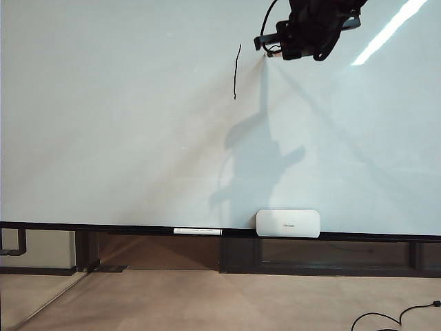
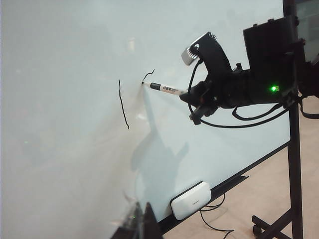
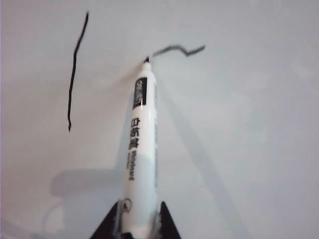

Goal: Reach to the right to find the marker pen, pick it up, and write the number 15 on the whiteboard.

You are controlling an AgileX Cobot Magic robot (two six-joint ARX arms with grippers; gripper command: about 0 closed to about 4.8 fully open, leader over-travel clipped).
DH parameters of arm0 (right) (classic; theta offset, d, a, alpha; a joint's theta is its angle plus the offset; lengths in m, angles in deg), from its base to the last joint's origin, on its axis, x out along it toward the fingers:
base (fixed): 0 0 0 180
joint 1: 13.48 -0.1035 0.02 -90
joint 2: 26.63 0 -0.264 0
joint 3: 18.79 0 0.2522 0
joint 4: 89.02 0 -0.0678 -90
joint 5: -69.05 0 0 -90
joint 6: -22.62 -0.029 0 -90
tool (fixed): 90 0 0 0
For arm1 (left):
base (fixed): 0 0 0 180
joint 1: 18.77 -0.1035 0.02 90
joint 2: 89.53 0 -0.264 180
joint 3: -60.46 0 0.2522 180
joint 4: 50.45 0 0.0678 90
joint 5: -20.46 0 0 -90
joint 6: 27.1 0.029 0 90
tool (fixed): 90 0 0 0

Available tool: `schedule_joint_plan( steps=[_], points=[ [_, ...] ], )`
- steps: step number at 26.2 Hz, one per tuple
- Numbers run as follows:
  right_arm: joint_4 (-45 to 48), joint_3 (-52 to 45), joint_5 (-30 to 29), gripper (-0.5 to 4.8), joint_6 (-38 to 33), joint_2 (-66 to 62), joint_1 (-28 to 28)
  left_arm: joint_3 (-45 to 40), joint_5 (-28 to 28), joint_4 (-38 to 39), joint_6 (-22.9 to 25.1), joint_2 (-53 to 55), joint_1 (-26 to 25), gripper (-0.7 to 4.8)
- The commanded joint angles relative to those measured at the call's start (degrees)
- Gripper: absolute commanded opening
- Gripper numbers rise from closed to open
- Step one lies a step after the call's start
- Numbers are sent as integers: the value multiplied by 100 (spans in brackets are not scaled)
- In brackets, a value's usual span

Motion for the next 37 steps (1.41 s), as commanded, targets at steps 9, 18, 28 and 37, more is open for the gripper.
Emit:
schedule_joint_plan(
  steps=[9, 18, 28, 37],
  points=[
    [-557, 28, 68, -2, -186, -20, 2, 15, -17, -109, 46, -9, 2, -6],
    [-417, 28, 284, -2, -179, -31, 15, 15, -20, -107, 46, -9, 2, -6],
    [-492, 28, 732, -2, -153, -28, 168, 15, -17, -105, 94, -9, 2, -6],
    [-713, 28, 968, -1, -153, -15, 208, 15, 4, -109, 175, -66, 2, -6]
  ],
)
